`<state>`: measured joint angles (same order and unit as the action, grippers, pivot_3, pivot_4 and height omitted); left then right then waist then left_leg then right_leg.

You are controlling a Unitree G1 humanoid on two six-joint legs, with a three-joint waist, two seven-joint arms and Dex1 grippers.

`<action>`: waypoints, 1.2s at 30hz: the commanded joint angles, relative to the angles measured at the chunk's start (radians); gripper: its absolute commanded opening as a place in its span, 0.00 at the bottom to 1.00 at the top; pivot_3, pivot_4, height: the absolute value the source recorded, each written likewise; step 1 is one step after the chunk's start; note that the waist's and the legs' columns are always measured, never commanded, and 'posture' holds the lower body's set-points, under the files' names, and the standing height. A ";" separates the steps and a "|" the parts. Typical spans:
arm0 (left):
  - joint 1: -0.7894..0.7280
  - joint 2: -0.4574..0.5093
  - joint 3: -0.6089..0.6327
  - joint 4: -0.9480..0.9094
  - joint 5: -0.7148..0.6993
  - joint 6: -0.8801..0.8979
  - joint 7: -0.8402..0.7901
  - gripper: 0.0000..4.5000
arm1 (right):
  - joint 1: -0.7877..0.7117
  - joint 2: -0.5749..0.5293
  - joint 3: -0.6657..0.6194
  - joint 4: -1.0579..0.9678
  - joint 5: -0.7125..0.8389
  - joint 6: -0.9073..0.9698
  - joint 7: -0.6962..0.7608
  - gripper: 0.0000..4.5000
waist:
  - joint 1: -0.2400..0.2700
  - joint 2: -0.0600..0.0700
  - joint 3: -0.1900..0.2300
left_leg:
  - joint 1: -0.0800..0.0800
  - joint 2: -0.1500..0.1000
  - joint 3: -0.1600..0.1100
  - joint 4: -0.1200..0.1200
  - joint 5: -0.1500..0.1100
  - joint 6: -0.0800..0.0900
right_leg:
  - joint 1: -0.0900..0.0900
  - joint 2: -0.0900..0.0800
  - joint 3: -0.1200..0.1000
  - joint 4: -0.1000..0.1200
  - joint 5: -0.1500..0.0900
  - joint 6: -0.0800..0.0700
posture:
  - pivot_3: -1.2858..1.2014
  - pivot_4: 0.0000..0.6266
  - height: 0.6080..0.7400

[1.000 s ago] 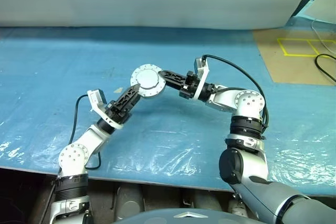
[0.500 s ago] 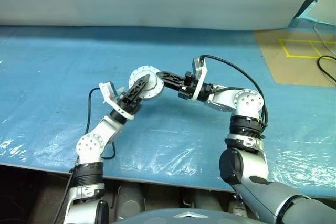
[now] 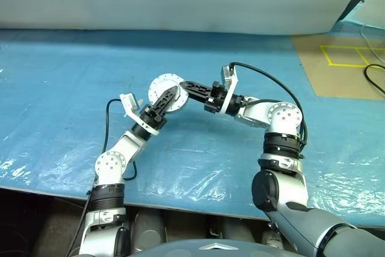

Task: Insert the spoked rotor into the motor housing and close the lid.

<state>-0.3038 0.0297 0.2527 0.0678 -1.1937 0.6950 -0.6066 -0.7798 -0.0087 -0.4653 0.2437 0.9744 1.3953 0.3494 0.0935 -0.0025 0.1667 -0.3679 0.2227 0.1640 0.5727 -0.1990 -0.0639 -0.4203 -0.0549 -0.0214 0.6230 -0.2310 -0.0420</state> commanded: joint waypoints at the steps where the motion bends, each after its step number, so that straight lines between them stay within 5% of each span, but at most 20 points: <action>1: -0.012 0.003 0.059 -0.019 0.005 -0.053 0.029 0.61 | -0.019 0.005 0.003 -0.031 0.066 0.013 0.022 0.27 | 0.000 0.000 0.000 | 0.000 0.000 0.000 0.000 0.000 0.000 | 0.000 0.000 0.000 0.000 0.000 0.000 | 0.52 0.24 1.00; 8: -0.030 -0.003 0.061 -0.024 -0.001 -0.062 0.029 0.60 | -0.003 -0.021 0.064 -0.069 0.046 -0.027 0.069 0.27 | 0.000 0.000 0.000 | 0.000 0.000 0.000 0.000 0.000 0.000 | 0.000 0.000 0.000 0.000 0.000 0.000 | 0.52 0.24 1.00; 13: -0.051 -0.015 0.071 -0.003 0.050 -0.127 0.052 0.60 | -0.011 -0.015 0.030 -0.028 0.080 -0.023 0.032 0.63 | -0.001 0.000 0.000 | 0.000 0.000 -0.001 0.000 0.000 0.000 | 0.000 0.000 0.000 0.000 0.000 0.000 | 0.52 0.24 1.00; 26: -0.125 0.041 0.204 0.066 0.088 -0.249 0.089 0.60 | -0.016 -0.014 0.019 0.005 0.099 -0.028 -0.012 0.63 | -0.001 0.000 0.000 | -0.001 0.000 -0.002 0.001 0.000 0.000 | 0.000 0.000 -0.001 0.000 0.000 0.000 | 0.52 0.24 1.00; 36: -0.268 0.226 0.268 0.439 0.345 -0.491 0.113 0.60 | -0.016 -0.004 0.041 0.017 0.087 -0.050 -0.006 0.63 | 0.004 -0.001 0.000 | -0.002 -0.001 -0.005 0.002 0.000 0.000 | 0.001 0.000 -0.002 0.000 0.000 0.001 | 0.52 0.24 1.00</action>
<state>-0.5265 0.2403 0.5183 0.5030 -0.8764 0.2494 -0.4791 -0.7741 -0.0160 -0.4291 0.2670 1.0349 1.3552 0.3308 0.0980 -0.0033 0.1666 -0.3709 0.2213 0.1589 0.5748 -0.1990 -0.0639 -0.4196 -0.0551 -0.0238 0.6226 -0.2306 -0.0413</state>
